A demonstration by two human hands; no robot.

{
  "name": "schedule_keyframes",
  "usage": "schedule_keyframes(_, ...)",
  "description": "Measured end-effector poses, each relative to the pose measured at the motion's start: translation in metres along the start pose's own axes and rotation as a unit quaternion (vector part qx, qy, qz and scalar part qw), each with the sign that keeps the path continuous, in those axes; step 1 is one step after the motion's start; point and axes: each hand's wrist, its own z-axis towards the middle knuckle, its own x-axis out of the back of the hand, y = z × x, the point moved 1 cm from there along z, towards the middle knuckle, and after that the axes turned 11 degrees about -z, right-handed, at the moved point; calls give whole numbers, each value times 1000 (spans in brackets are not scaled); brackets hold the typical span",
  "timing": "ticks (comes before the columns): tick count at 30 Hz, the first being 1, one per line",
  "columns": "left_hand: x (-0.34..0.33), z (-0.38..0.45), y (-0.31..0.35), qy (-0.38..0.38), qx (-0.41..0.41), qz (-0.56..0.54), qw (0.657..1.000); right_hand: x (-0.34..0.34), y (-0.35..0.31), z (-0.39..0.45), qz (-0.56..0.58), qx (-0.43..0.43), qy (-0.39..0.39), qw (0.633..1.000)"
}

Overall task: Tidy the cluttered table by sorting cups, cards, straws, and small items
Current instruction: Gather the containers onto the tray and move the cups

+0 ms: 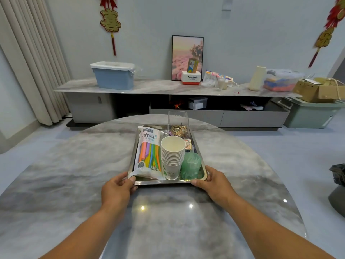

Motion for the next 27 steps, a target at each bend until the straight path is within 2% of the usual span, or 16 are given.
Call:
schedule_keyframes(9, 1, 80, 14, 60, -33, -38, 997, -47, -19, 83, -97, 12, 10, 995)
schedule_keyframes(13, 3, 117, 20, 79, -40, -51, 995, -64, -32, 107, -143, 12, 45, 989)
schedule_keyframes(27, -1, 140, 26, 59, -68, -32, 995, -78, -48, 117, -231, 12, 117, 966)
